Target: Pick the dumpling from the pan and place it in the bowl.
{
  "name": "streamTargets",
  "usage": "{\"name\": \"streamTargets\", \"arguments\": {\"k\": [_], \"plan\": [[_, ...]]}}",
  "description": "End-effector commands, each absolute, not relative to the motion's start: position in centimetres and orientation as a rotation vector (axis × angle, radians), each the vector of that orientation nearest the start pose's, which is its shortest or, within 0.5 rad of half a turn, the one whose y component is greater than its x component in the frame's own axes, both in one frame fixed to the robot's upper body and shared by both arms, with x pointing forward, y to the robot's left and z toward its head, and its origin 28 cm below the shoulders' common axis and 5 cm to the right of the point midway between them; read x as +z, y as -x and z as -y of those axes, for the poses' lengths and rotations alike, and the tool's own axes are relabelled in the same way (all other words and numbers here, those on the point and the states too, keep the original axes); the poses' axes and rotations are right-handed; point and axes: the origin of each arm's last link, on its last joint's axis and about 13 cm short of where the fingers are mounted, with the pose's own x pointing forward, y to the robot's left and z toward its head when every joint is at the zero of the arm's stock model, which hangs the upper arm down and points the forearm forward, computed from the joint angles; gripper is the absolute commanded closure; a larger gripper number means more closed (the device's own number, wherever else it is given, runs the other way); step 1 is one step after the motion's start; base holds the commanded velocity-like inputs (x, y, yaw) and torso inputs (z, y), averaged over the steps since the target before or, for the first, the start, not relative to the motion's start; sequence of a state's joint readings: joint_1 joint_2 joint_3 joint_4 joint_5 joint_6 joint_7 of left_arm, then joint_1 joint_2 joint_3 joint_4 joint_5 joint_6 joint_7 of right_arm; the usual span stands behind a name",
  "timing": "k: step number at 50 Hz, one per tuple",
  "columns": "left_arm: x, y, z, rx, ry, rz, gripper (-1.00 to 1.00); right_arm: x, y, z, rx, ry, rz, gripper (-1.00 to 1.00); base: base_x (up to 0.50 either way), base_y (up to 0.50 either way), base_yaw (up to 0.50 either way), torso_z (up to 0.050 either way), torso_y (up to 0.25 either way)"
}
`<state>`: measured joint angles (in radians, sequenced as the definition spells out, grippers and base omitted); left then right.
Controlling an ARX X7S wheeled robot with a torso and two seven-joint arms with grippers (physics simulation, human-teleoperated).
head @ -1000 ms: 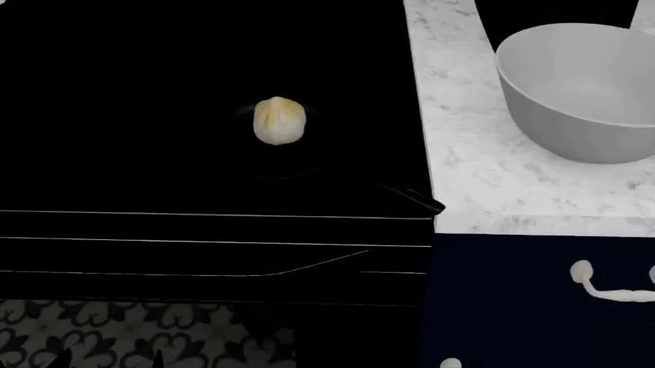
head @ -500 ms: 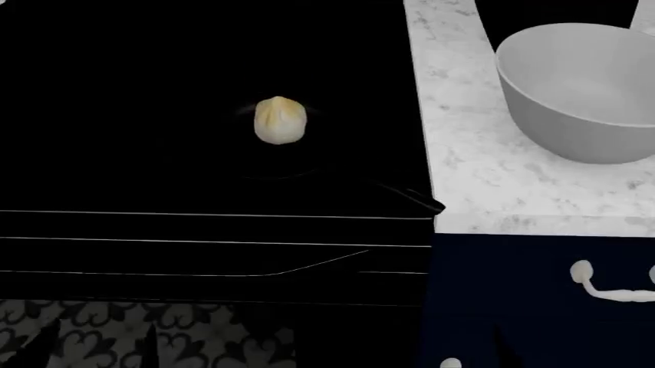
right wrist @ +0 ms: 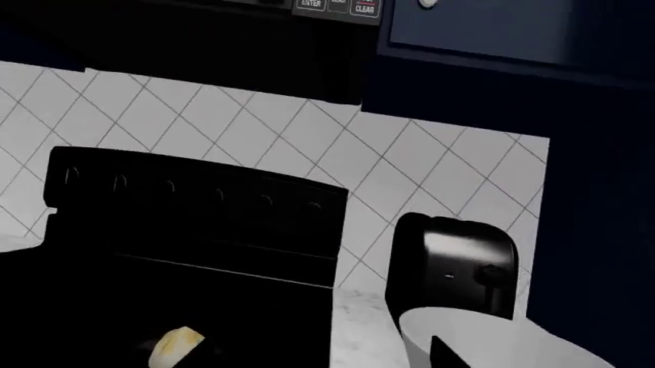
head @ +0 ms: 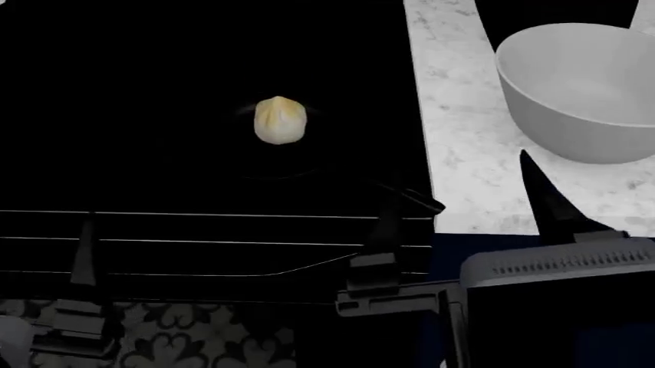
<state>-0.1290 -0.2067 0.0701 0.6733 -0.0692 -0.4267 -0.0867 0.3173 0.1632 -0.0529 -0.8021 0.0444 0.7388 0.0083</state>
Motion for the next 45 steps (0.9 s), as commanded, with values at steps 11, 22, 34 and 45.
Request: {"name": "streamTargets", "arguments": {"k": [11, 22, 34, 45], "plan": [[20.0, -20.1, -22.3, -0.051, -0.224, 0.478, -1.0, 23.7, -21.3, 11.1, 0.088, 0.15, 0.427, -1.0, 0.0, 0.0, 0.0, 0.0, 0.0], [23.4, -21.3, -22.3, -0.097, -0.233, 0.468, -1.0, 26.7, -22.8, 11.2, 0.137, 0.075, 0.333, -1.0, 0.0, 0.0, 0.0, 0.0, 0.0], [24.5, -23.3, -22.4, -0.195, -0.102, 0.237, -1.0, 28.0, -24.8, 11.1, 0.152, 0.057, 0.113, -1.0, 0.0, 0.0, 0.0, 0.0, 0.0], [25.9, -24.6, -22.8, -0.21, -0.098, 0.149, -1.0, 29.8, -25.8, 11.6, 0.122, 0.031, 0.072, -1.0, 0.0, 0.0, 0.0, 0.0, 0.0]]}}
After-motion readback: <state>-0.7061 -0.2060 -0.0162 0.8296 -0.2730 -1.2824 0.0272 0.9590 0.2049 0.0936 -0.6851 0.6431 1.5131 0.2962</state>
